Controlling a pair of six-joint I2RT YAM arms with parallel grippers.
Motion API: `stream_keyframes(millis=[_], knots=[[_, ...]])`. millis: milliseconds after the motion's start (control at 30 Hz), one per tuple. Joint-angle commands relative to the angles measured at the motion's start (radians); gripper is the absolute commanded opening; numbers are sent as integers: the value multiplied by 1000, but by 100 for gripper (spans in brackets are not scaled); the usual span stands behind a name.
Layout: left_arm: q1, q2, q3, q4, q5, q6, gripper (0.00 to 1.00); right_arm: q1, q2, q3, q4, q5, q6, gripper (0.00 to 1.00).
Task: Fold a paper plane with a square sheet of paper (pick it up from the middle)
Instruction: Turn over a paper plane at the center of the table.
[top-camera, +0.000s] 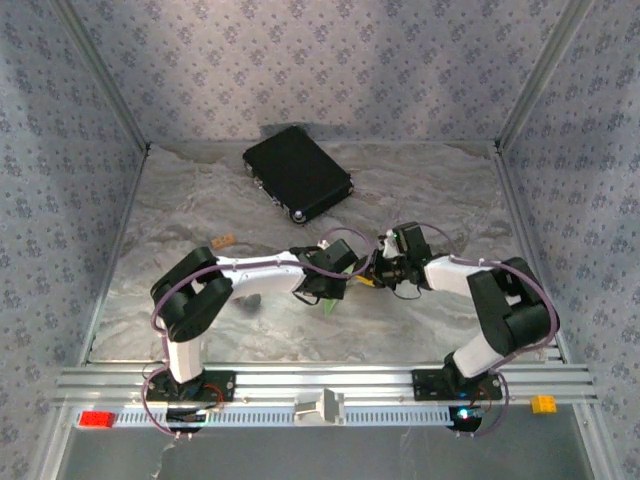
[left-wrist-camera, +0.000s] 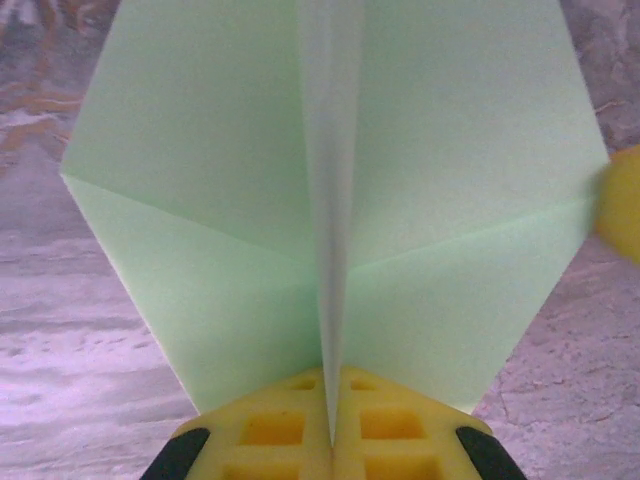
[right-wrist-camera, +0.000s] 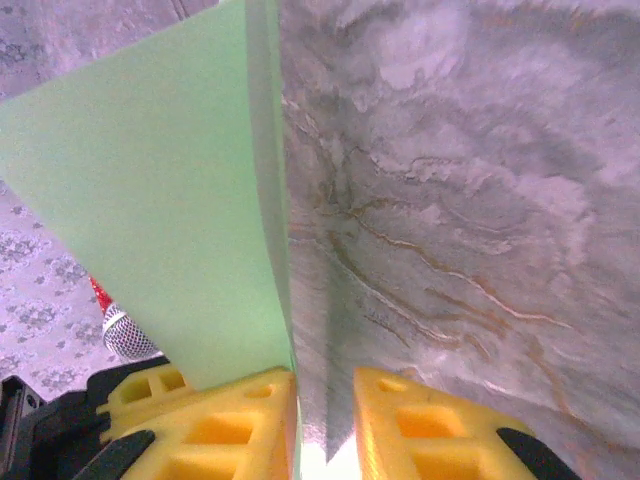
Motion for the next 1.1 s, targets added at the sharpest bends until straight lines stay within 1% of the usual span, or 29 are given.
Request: stream_keyframes(millis=[0,100,300,1067], knots=[[-10,-14,44,-110,-94,-56,0,-26,-68,9,-144,56,-79,25],[-13,-6,64,-149,-122,-81,0,-44,-100,3,-175,69,-94,26],[-13,36,97,-194,-124,-104,0,-52,-101,-12,-162,64,-84,26],[-11,94,89,-189,-108,-119,8,-53,-93,-19,-155,69,-81,28]])
